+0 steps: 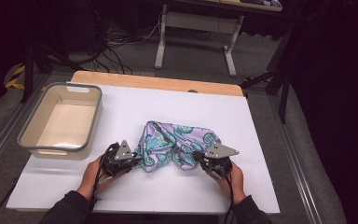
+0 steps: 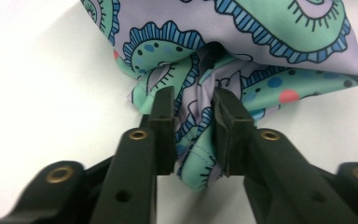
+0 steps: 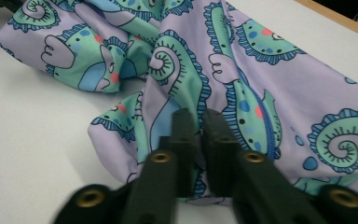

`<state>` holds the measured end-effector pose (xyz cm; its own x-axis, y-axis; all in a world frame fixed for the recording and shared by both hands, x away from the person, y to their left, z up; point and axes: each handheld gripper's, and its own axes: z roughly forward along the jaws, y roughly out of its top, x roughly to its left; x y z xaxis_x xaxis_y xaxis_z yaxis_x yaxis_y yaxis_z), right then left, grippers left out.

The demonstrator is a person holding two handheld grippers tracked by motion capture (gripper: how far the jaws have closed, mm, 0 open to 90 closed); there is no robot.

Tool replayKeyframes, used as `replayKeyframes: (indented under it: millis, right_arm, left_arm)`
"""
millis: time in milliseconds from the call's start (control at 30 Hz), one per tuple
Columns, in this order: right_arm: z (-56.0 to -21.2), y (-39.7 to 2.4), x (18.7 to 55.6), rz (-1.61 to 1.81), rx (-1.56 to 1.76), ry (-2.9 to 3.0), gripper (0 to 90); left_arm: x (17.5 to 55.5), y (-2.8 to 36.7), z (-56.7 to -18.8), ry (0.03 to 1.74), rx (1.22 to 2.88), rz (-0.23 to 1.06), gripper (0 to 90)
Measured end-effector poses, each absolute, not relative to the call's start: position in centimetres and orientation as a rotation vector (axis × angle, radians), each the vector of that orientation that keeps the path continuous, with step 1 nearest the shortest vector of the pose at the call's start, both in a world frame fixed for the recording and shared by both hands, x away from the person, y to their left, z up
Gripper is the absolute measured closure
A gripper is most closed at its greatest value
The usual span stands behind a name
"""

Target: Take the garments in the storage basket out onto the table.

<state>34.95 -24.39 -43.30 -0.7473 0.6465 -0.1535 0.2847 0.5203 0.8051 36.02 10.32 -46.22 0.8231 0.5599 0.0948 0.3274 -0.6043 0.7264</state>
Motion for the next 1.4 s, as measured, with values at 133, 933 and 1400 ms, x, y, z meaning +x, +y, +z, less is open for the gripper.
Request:
replayKeyframes:
  millis: [133,933,1400]
  right_arm:
    - [-42.6,-25.0,34.5,1.129,0.755,2.312,89.6]
    - [-41.4,-32.1,29.1,1.13,0.83,2.21,89.9]
    - [-43.3,-33.4,29.1,1.007,0.867,2.281,89.8]
  left_arm:
    - [36.0,10.7,-46.1,0.658,2.258,0.404,78.4]
    - [32.7,17.9,-45.1,0.843,2.178,0.544,80.1]
    - [31.7,20.8,-45.7,0.915,2.155,0.542,80.0]
